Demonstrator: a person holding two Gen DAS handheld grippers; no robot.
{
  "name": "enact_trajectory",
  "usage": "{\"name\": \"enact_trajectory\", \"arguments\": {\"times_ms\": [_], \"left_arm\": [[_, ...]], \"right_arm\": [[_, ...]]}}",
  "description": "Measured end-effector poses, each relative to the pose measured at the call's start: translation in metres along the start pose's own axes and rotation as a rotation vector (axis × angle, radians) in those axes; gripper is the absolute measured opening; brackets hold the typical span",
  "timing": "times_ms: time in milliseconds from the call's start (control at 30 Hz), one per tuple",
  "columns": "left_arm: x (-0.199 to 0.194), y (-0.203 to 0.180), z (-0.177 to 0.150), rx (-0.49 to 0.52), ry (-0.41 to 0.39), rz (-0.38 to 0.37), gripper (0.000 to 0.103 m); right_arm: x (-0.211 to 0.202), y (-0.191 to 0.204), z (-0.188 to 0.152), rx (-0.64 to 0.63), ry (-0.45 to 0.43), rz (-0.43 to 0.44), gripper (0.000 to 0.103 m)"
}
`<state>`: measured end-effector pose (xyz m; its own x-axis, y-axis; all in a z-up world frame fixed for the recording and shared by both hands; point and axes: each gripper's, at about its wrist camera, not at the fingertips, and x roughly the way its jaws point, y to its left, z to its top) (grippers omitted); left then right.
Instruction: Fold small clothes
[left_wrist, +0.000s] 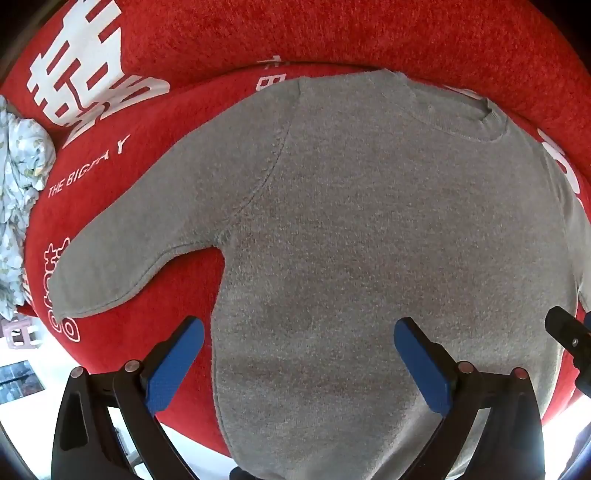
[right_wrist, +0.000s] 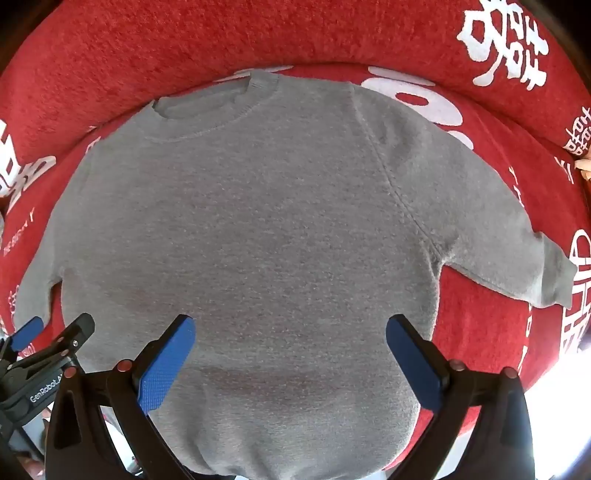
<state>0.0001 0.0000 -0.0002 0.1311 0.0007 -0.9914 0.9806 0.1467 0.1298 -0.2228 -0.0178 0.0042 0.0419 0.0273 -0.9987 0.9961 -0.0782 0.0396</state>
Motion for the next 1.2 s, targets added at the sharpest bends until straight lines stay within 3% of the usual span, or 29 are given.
{"name": "enact_trajectory", "arguments": {"times_ms": [1200], "left_arm": [[0.0021,0.0016,-0.0026,-0.007,-0.001,0.004,0.103]], "right_arm": [[0.0022,-0.0006,-0.0049,-0.025,0.010,0.003,0.103]]}}
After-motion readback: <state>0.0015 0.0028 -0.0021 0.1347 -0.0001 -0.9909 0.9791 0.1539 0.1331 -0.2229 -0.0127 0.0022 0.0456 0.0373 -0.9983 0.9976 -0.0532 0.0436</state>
